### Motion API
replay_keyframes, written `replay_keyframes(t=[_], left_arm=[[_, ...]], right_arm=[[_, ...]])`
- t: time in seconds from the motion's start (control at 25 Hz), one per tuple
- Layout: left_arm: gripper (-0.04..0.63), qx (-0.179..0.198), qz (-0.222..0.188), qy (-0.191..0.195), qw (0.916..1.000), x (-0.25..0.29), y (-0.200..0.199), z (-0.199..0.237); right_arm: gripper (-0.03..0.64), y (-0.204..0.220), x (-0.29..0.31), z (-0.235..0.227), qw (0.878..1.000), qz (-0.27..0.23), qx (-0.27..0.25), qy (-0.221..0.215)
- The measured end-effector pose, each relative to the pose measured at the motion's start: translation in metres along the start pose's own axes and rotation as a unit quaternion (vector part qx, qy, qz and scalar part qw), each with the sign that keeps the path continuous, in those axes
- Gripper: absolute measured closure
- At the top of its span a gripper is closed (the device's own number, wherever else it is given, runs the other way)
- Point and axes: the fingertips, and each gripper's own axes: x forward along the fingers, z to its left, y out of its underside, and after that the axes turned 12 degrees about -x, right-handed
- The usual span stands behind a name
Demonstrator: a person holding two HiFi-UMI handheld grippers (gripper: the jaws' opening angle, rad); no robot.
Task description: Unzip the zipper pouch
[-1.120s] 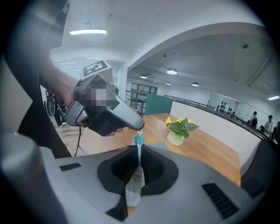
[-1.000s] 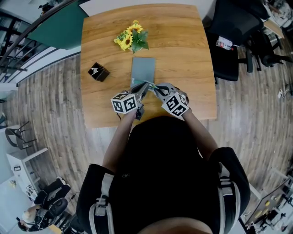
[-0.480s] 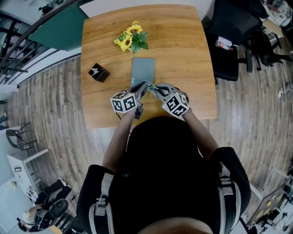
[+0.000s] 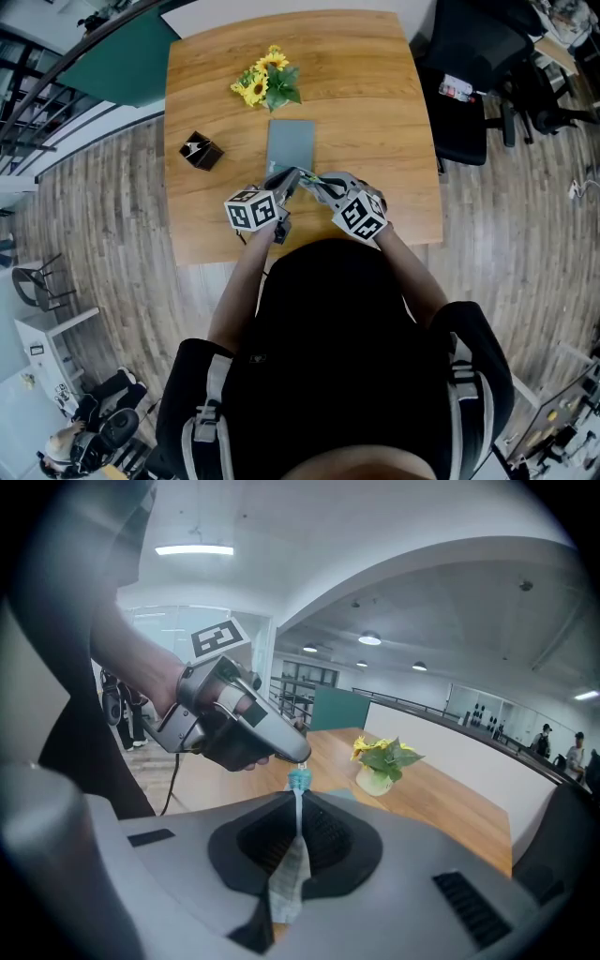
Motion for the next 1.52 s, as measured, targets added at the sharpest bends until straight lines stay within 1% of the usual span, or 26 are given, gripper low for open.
replay_keyframes(t=[0.8, 1.52], left_arm=[[0.58, 0.002, 0.0, -0.012, 0.9999, 0.005, 0.004, 0.004], [0.576, -0.003, -0.006, -0.024, 0.9997, 0.006, 0.003, 0.014]], right_arm=[[0.604, 0.004, -0.01, 0.003, 1.0, -0.005, 0.004, 0.008], [0.604, 0.004, -0.014, 0.003, 1.0, -0.008, 0.002, 0.006]])
